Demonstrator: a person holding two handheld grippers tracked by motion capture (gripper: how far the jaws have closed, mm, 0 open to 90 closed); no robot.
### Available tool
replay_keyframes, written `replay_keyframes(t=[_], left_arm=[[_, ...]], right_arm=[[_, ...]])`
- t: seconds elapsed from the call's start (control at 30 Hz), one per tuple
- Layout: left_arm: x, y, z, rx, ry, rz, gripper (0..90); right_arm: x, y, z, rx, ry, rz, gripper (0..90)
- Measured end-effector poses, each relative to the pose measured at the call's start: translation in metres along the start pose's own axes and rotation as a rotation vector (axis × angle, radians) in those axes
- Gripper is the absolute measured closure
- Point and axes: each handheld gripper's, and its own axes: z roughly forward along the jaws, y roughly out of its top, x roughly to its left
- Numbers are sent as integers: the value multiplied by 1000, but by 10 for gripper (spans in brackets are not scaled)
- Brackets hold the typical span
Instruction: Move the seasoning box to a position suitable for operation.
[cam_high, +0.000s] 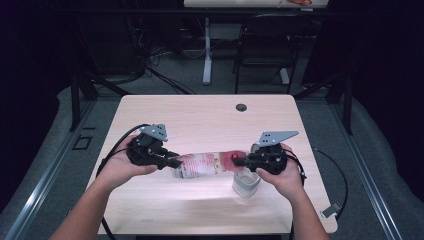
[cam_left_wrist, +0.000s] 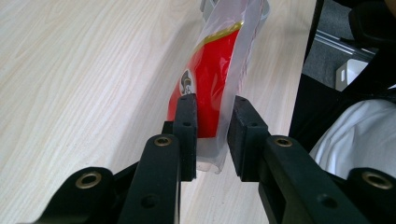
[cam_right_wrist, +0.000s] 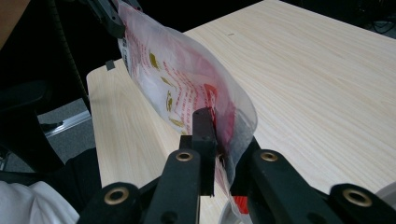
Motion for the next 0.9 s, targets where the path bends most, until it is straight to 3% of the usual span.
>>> replay_keyframes(t=[0.37, 0.6, 0.9], left_arm=[[0, 4, -2, 11, 0, 4, 748], [-1, 8, -3, 13, -2, 2, 748], [-2, 15, -5, 17, -1, 16, 750]], right_arm=[[-2, -2, -6, 20, -29, -7, 801], [-4, -5, -7, 56, -34, -21, 844], [-5, -6, -9, 58, -31, -12, 870]])
